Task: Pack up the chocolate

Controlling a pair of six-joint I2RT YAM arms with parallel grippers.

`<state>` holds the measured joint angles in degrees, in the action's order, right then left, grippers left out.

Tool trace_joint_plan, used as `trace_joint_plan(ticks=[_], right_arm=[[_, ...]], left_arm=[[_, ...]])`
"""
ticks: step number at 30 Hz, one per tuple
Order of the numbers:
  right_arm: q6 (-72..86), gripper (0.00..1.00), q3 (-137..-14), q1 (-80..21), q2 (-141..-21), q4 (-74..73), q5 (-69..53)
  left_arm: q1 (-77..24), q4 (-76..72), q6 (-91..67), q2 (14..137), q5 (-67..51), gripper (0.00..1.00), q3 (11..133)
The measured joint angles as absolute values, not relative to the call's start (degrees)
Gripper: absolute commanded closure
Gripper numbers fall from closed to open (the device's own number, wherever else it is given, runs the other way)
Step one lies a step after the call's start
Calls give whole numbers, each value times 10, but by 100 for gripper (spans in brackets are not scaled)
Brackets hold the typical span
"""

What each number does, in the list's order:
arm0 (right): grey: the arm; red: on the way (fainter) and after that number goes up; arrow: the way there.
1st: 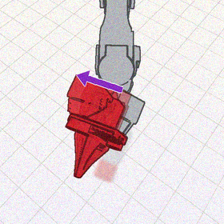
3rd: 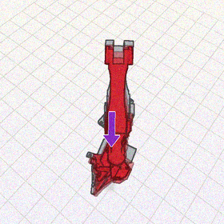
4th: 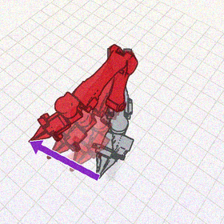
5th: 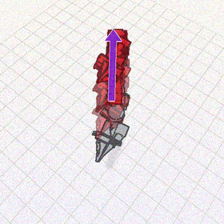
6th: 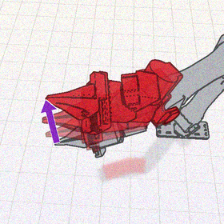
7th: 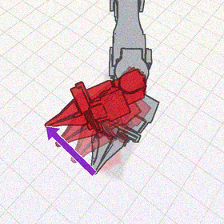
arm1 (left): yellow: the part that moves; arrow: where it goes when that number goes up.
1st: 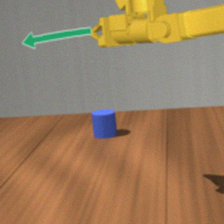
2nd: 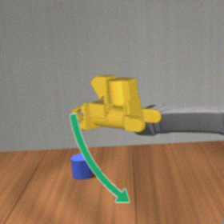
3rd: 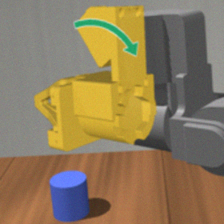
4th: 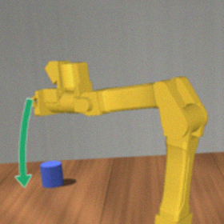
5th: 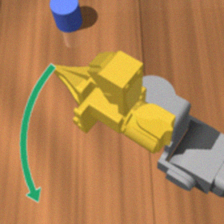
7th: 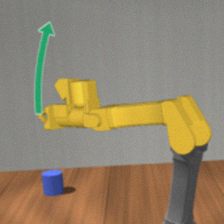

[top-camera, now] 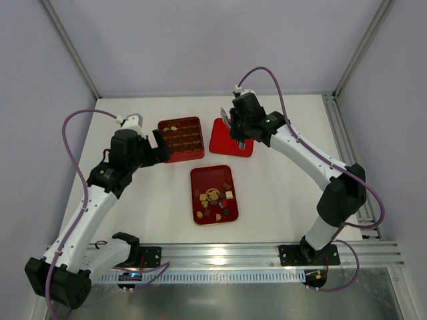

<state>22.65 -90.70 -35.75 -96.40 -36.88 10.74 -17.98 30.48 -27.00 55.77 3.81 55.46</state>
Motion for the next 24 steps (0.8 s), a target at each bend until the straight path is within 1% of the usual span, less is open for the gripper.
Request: trace_joint_plan(ticks=[5,14,19,21,24], right_arm=[[229,65,-891,-326,-962,-384,120],[233,62,-881,-272,-968,-391,123],[239,61,-884,-254,-997,-391,117],[240,59,-887,-250,-1013,-392,114],[241,58,-889,-249,-1028,-394,112]], left_arm=[[-180,305,-270,558,38,0,554],[-180,305,-270,558,36,0,554],[-180,304,-270,558,34,1,554],[-180,304,-270,558,34,0,554],[-180,304,-270,558,34,0,554]])
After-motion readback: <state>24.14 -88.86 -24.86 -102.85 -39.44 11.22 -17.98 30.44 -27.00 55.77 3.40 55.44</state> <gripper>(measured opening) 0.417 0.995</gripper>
